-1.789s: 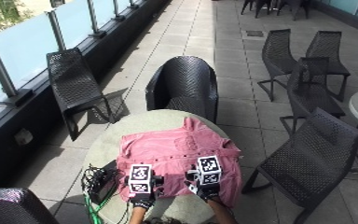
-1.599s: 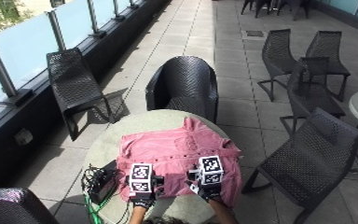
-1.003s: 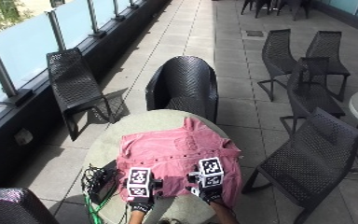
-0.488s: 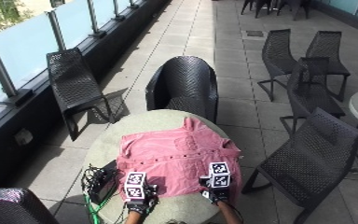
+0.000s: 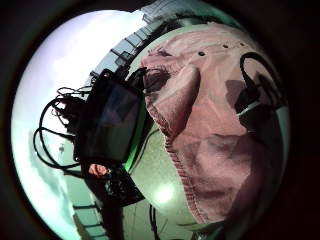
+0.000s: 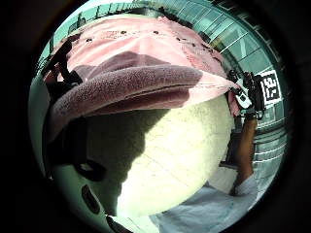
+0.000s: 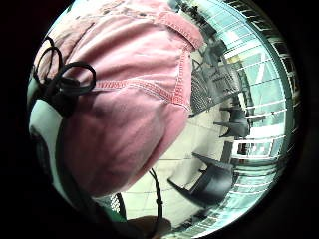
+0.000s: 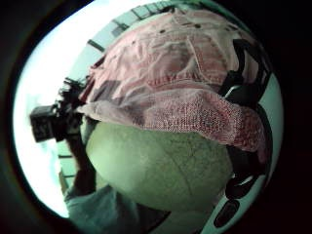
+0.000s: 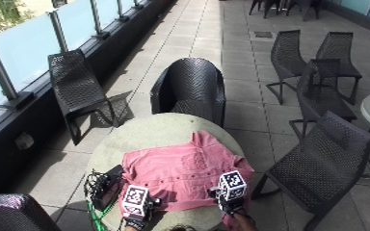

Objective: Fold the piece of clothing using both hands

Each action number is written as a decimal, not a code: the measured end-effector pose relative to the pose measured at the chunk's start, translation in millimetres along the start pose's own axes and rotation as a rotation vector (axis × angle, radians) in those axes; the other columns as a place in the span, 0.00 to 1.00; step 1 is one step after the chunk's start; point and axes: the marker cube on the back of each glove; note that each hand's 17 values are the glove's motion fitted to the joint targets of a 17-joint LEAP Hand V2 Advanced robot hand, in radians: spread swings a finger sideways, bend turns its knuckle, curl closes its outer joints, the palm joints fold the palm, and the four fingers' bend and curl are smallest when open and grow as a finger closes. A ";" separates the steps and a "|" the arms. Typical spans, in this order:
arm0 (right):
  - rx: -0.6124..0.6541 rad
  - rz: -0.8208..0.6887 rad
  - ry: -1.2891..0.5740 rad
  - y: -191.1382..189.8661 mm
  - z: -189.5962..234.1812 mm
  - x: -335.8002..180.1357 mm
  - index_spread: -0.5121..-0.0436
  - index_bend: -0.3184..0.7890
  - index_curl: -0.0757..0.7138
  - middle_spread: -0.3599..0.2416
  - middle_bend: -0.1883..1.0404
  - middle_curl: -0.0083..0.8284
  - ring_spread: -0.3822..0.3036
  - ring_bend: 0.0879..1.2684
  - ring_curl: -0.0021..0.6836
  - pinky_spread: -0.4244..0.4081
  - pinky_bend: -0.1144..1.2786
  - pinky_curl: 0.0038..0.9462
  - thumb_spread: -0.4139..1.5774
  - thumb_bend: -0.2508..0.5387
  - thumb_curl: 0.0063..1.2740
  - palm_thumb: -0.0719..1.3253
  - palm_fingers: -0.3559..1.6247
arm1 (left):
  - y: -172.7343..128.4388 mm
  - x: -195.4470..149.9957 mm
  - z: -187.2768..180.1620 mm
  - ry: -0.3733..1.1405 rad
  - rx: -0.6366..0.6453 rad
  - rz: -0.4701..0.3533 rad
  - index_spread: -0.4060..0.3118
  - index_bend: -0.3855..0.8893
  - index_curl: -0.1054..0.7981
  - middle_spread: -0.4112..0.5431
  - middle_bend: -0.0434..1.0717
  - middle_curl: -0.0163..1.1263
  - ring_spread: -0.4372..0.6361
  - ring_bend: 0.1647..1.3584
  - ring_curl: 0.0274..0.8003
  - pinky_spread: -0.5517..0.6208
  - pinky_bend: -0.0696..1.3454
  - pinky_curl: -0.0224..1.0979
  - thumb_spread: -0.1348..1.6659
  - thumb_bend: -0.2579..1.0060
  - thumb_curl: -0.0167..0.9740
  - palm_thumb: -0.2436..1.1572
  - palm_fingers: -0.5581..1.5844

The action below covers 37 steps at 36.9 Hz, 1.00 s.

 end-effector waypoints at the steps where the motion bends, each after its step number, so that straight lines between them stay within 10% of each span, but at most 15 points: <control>1: -0.045 -0.027 -0.015 8.0 -6.3 -1.3 0.39 0.61 0.51 0.25 0.43 0.46 0.29 0.34 0.43 0.50 0.32 0.29 0.86 0.56 0.24 0.65 0.74 | 9.4 0.7 -7.9 0.032 -0.038 0.021 0.20 0.54 0.50 0.16 0.29 0.37 0.17 0.36 0.38 0.32 0.30 0.35 0.76 0.28 0.39 0.66 0.82; 10: -0.333 -0.206 -0.171 15.9 -81.9 -7.9 0.44 0.44 0.53 0.21 0.57 0.56 0.20 0.52 0.60 0.29 0.34 0.34 0.87 0.52 0.22 0.65 0.88 | 32.8 -6.9 -78.6 0.196 -0.305 0.197 0.13 0.45 0.52 0.06 0.45 0.44 0.06 0.43 0.45 0.22 0.29 0.37 0.78 0.26 0.39 0.68 0.90; 22: -0.351 0.159 -0.173 -146.5 -161.9 -4.6 0.45 0.42 0.52 0.21 0.58 0.58 0.21 0.62 0.67 0.14 0.45 0.41 0.82 0.47 0.21 0.69 0.88 | -166.6 -55.9 -95.3 -0.074 -0.286 -0.112 0.11 0.44 0.55 0.04 0.53 0.47 0.03 0.60 0.56 0.18 0.32 0.41 0.80 0.25 0.37 0.71 0.90; 32: -0.481 0.180 -0.046 -234.8 -92.9 -5.0 0.42 0.44 0.55 0.22 0.62 0.59 0.22 0.63 0.69 0.12 0.46 0.43 0.77 0.33 0.20 0.64 0.89 | -156.6 -46.7 -92.1 -0.003 -0.582 -0.218 0.10 0.48 0.61 0.05 0.53 0.48 0.05 0.61 0.59 0.22 0.26 0.41 0.83 0.24 0.36 0.72 0.84; 37: -0.417 0.177 -0.057 -224.3 -100.1 -7.7 0.41 0.45 0.57 0.23 0.64 0.60 0.23 0.63 0.69 0.12 0.46 0.43 0.75 0.30 0.20 0.64 0.89 | -159.1 -52.1 -90.2 -0.033 -0.497 -0.275 0.10 0.48 0.62 0.06 0.52 0.48 0.06 0.60 0.59 0.23 0.24 0.40 0.84 0.24 0.35 0.72 0.85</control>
